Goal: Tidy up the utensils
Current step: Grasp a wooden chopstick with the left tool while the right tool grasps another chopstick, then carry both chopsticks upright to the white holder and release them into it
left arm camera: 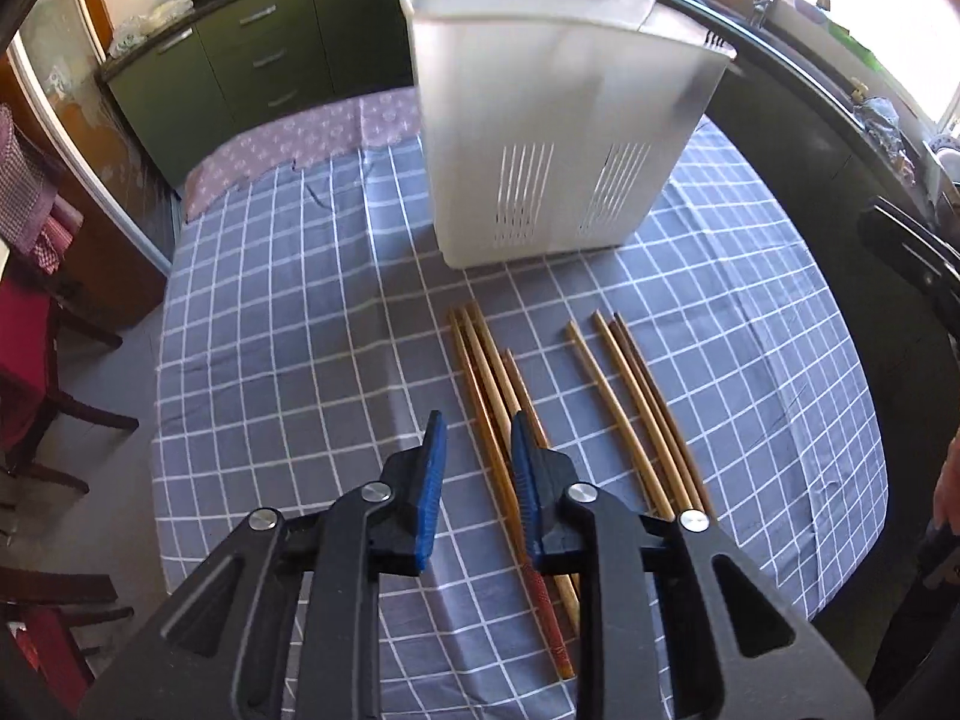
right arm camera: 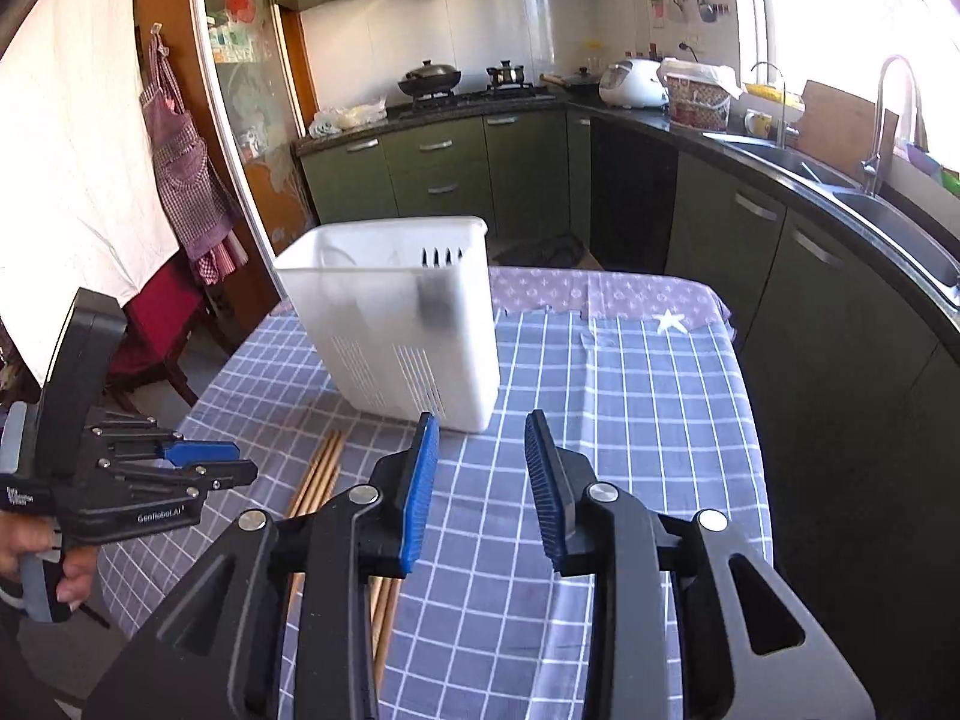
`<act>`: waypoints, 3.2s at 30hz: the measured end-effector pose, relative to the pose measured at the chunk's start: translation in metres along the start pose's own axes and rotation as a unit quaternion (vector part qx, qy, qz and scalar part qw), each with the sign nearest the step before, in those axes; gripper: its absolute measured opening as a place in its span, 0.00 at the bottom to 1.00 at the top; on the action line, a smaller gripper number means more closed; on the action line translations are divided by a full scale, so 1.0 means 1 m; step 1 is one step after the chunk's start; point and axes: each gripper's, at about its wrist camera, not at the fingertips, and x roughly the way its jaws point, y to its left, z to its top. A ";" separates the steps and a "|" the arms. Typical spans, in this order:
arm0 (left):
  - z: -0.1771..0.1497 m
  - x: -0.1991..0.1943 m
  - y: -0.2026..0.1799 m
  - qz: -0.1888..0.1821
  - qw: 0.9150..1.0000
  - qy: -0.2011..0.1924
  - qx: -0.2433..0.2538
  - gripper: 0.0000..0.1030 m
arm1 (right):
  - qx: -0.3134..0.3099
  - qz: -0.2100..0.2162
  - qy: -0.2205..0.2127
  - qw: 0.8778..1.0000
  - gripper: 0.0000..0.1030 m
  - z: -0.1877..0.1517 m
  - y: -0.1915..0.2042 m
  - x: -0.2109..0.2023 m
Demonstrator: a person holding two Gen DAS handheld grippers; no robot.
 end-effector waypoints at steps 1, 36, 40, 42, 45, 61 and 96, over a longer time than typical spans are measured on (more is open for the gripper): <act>-0.001 0.007 0.000 0.004 1.000 0.009 -0.002 0.14 | 0.002 0.001 0.009 1.000 0.29 -0.005 -0.003 0.003; 0.006 0.043 -0.007 -0.003 0.998 0.064 -0.018 0.07 | 0.012 0.074 0.159 0.984 0.40 -0.043 -0.007 0.063; 0.003 0.009 -0.002 -0.006 1.000 0.007 -0.009 0.07 | 0.019 0.099 0.195 0.976 0.40 -0.043 0.000 0.080; 0.001 -0.008 0.000 -0.008 1.000 -0.022 -0.006 0.07 | 0.023 0.109 0.212 0.971 0.36 -0.041 0.004 0.089; -0.004 -0.033 0.004 -0.010 0.998 -0.064 -0.003 0.07 | 0.027 0.119 0.232 0.965 0.30 -0.037 0.010 0.101; -0.026 -0.067 0.011 -0.022 0.992 -0.121 0.014 0.07 | -0.014 0.040 0.259 0.965 0.28 -0.033 0.037 0.135; -0.040 -0.092 0.019 -0.017 0.988 -0.151 0.013 0.07 | -0.034 0.042 0.098 0.994 0.06 0.004 0.041 0.018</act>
